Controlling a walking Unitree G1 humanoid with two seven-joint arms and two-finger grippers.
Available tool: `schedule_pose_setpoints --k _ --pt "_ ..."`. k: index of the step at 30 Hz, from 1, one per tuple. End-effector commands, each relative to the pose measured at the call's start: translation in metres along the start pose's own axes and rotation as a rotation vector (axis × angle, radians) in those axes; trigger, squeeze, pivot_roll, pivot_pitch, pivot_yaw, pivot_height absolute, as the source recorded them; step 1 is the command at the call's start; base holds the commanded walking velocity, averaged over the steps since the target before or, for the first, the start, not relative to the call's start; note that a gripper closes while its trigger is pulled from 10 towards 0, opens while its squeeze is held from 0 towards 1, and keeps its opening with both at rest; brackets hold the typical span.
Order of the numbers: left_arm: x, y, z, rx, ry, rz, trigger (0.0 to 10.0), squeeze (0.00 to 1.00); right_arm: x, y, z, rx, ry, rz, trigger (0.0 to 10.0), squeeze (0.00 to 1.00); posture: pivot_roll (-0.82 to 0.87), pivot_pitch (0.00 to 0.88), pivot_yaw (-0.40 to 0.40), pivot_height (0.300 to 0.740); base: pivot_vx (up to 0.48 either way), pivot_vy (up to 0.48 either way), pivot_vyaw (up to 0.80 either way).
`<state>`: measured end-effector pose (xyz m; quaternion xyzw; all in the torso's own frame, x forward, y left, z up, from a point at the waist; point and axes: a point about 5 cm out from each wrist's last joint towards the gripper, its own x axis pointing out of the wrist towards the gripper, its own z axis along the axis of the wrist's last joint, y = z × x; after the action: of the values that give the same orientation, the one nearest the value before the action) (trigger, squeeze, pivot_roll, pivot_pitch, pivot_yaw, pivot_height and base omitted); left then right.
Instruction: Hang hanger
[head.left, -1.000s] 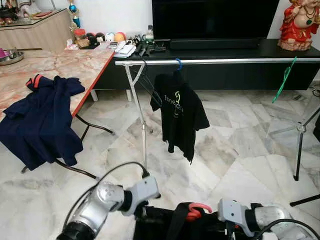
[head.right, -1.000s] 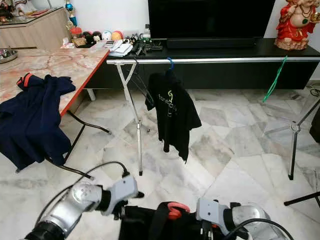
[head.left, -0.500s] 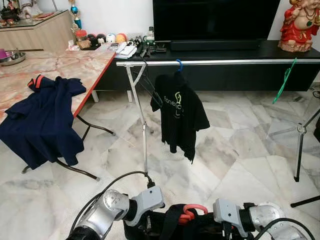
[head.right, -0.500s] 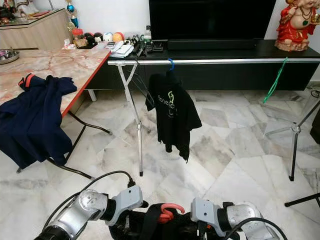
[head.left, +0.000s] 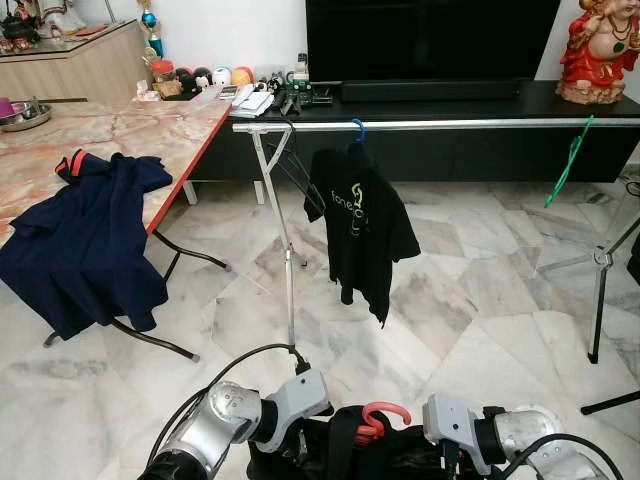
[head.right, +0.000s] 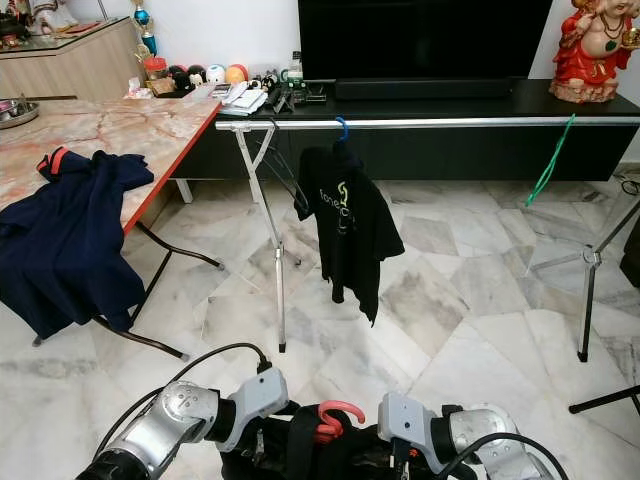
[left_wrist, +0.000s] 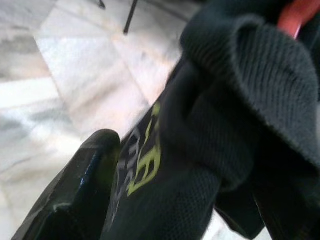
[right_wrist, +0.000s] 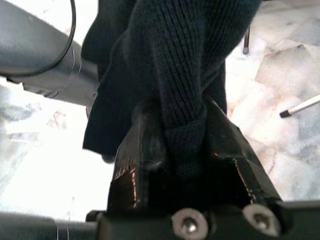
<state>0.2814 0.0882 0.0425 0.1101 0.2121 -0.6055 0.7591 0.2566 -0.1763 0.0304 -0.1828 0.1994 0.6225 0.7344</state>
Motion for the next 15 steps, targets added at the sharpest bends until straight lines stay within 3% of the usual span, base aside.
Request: schedule_pose_setpoints --k 1,7,9,10,11,12,13,15 --pt "0.0033 -0.0004 0.004 -0.042 -0.048 -0.02 10.0 0.0 0.0078 -0.0038 0.016 -0.04 -0.081 0.022 0.0 0.0 -0.04 0.027 0.024 0.74 0.0 0.0 0.0" --pt "0.0085 -0.0014 0.0022 -0.041 -0.019 -0.036 10.0 0.0 0.0098 -0.0033 0.0172 -0.038 -0.082 0.042 0.0 0.0 -0.04 0.034 0.019 0.74 0.0 0.0 0.0" --pt "0.0093 -0.0015 0.0025 -0.044 -0.023 -0.038 8.3 0.0 0.0094 -0.0036 0.0173 -0.036 -0.083 0.043 0.0 0.0 -0.04 0.035 0.017 0.74 0.0 0.0 0.0" --pt "0.0096 -0.0016 0.0024 -0.047 -0.025 -0.039 8.3 0.0 0.0094 -0.0036 0.0173 -0.035 -0.083 0.045 0.0 0.0 -0.05 0.037 0.016 0.74 0.0 0.0 0.0" --pt "0.0099 -0.0017 0.0022 -0.049 -0.025 -0.039 5.6 0.0 0.0094 -0.0035 0.0176 -0.033 -0.085 0.048 0.0 0.0 -0.05 0.036 0.016 0.74 0.0 0.0 0.0" --pt "0.0099 -0.0017 0.0022 -0.049 -0.025 -0.039 5.6 0.0 0.0094 -0.0035 0.0176 -0.033 -0.085 0.048 0.0 0.0 -0.05 0.036 0.016 0.74 0.0 0.0 0.0" --pt "0.0107 -0.0021 0.0009 -0.054 -0.018 -0.043 1.1 0.0 0.0091 -0.0039 0.0193 -0.031 -0.095 0.051 0.0 0.0 -0.06 0.036 0.017 0.74 0.0 0.0 0.0" --pt "0.0108 -0.0019 0.0001 -0.058 -0.015 -0.049 0.0 0.0 0.0091 -0.0045 0.0206 -0.025 -0.105 0.049 0.0 0.0 -0.06 0.038 0.024 0.74 0.0 0.0 0.0"
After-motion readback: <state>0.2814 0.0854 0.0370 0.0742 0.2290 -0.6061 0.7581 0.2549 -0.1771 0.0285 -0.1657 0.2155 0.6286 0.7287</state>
